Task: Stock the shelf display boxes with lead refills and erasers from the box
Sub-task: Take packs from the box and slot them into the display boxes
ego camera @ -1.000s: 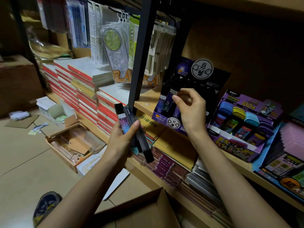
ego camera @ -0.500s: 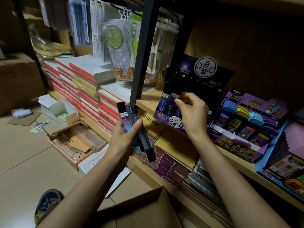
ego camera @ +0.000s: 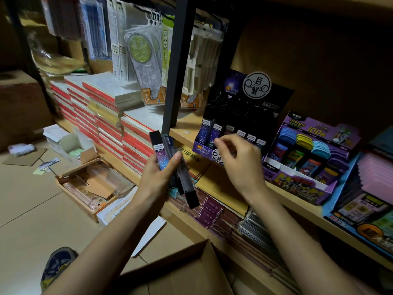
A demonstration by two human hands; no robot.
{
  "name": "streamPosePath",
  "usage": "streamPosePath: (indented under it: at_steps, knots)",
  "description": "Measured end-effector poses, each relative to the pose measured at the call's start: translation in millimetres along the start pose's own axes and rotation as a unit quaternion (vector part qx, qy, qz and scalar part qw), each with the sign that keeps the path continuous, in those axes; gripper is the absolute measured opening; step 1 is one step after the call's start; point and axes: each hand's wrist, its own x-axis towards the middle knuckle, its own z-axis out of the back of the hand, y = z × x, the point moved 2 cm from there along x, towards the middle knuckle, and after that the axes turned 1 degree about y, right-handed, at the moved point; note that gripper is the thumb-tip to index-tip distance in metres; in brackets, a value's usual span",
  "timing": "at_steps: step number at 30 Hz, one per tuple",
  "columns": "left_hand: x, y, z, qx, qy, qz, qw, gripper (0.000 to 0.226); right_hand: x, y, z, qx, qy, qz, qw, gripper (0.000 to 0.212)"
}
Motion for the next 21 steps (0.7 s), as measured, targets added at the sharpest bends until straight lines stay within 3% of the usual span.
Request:
streamPosePath:
  at_steps: [2, 5, 8, 11, 13, 15, 17, 19, 21]
  knots:
    - [1, -1, -4, -0.008, -0.001, 0.002, 1.0, 0.048, -21, 7, -2, 0.083, 0.111, 0.052, 0.989, 0.038]
    - [0, -1, -9, -0.03, 0.005, 0.018, 0.999, 0.051, -40, 10, -13, 0.136, 0.28, 0.066, 0.948, 0.08]
    - [-2, -1, -12, -0.043, 0.019, 0.033, 0.998, 0.045, -47, 9, -19, 0.103, 0.336, 0.087, 0.932, 0.096]
    - [-2, 0, -14, -0.044, 0.037, 0.042, 0.997, 0.037, -52, 3, -19, -0.028, 0.304, 0.187, 0.934, 0.09]
    - [-3, 2, -15, -0.042, 0.049, 0.051, 0.997, 0.039, -54, 3, -18, -0.092, 0.223, 0.265, 0.934, 0.069]
    - [-4, 5, -17, -0.045, 0.049, 0.066, 0.996, 0.042, -53, 3, -13, -0.087, 0.132, 0.318, 0.935, 0.047]
    - [-2, 7, -16, -0.051, 0.03, 0.079, 0.995, 0.042, -53, 2, -8, -0.06, 0.09, 0.347, 0.931, 0.039]
    - [1, 8, -14, -0.063, 0.009, 0.086, 0.994, 0.038, -52, 0, -4, 0.01, 0.082, 0.313, 0.946, 0.034]
    - [5, 8, -10, -0.058, -0.002, 0.074, 0.996, 0.031, -44, -3, 6, 0.112, 0.045, 0.166, 0.979, 0.021]
